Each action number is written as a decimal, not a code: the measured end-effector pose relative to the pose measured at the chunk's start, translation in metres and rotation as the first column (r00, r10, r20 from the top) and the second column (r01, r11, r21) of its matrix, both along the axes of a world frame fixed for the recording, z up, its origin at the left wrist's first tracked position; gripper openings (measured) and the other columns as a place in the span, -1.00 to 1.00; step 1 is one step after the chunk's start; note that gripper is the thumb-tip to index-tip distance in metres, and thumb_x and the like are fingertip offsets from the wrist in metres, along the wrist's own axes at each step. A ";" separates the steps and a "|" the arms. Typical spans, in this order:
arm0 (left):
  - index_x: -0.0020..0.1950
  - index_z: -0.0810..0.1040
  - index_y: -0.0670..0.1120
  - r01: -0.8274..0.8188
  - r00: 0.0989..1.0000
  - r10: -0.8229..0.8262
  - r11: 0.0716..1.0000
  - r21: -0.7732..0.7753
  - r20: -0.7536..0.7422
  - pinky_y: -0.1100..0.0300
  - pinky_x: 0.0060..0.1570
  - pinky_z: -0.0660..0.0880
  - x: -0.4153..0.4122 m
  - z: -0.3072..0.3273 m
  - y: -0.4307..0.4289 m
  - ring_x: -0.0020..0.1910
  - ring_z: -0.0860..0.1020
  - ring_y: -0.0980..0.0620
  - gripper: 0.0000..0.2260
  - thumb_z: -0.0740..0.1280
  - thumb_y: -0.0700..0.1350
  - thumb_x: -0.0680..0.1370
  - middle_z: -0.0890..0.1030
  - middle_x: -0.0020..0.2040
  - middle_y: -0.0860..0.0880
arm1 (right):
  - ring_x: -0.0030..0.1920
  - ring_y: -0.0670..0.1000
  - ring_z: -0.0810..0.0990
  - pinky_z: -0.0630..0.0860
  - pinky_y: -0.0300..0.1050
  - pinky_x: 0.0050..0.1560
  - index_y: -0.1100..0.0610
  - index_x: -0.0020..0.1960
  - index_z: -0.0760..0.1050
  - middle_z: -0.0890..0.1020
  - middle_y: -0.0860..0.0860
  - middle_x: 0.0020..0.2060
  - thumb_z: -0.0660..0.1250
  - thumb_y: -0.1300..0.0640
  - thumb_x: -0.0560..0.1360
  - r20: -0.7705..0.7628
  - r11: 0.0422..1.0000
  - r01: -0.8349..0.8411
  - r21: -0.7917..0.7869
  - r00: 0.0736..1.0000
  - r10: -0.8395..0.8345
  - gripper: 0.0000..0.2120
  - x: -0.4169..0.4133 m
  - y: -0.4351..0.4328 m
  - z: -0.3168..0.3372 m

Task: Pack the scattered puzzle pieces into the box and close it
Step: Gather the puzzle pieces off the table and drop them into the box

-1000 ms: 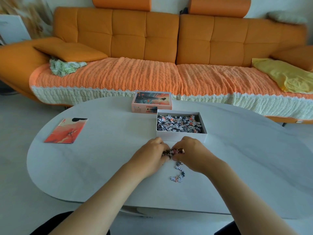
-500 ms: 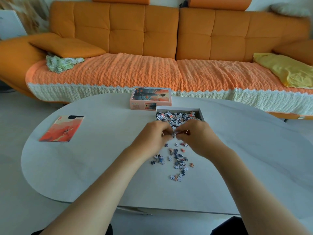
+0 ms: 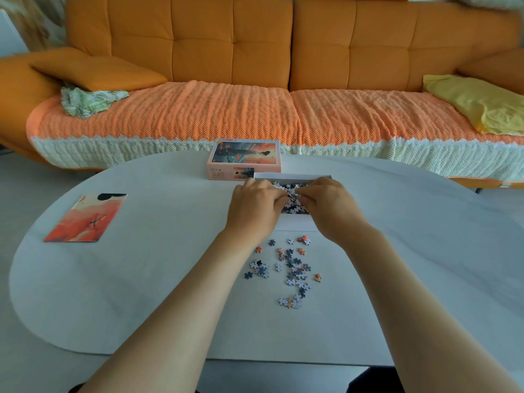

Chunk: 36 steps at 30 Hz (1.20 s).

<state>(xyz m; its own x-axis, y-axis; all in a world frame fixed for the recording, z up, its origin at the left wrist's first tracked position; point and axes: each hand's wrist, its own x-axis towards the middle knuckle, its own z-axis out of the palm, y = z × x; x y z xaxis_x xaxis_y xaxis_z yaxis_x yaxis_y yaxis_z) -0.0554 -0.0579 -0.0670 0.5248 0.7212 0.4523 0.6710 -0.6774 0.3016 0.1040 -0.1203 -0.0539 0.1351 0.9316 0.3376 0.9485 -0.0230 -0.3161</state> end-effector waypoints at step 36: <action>0.38 0.40 0.21 0.108 0.914 -0.290 0.848 -0.519 -0.283 0.25 0.23 0.35 -0.093 0.004 -0.053 0.17 0.34 0.24 -0.41 0.48 0.18 0.38 0.35 0.14 0.21 | 0.01 -0.10 0.50 0.47 -0.20 0.06 -0.12 0.37 0.41 0.44 -0.13 0.10 0.54 -0.10 0.34 -0.136 0.824 -0.148 -0.546 0.987 0.088 -0.36 -0.004 -0.087 0.007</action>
<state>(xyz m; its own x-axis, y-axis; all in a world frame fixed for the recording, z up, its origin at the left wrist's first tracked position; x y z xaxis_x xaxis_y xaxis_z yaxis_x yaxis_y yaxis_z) -0.1483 -0.1106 -0.0634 0.7345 0.6600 -0.1579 0.6577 -0.6349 0.4053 0.1004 -0.2076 -0.0466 0.0167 0.9686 -0.2481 0.9190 -0.1126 -0.3778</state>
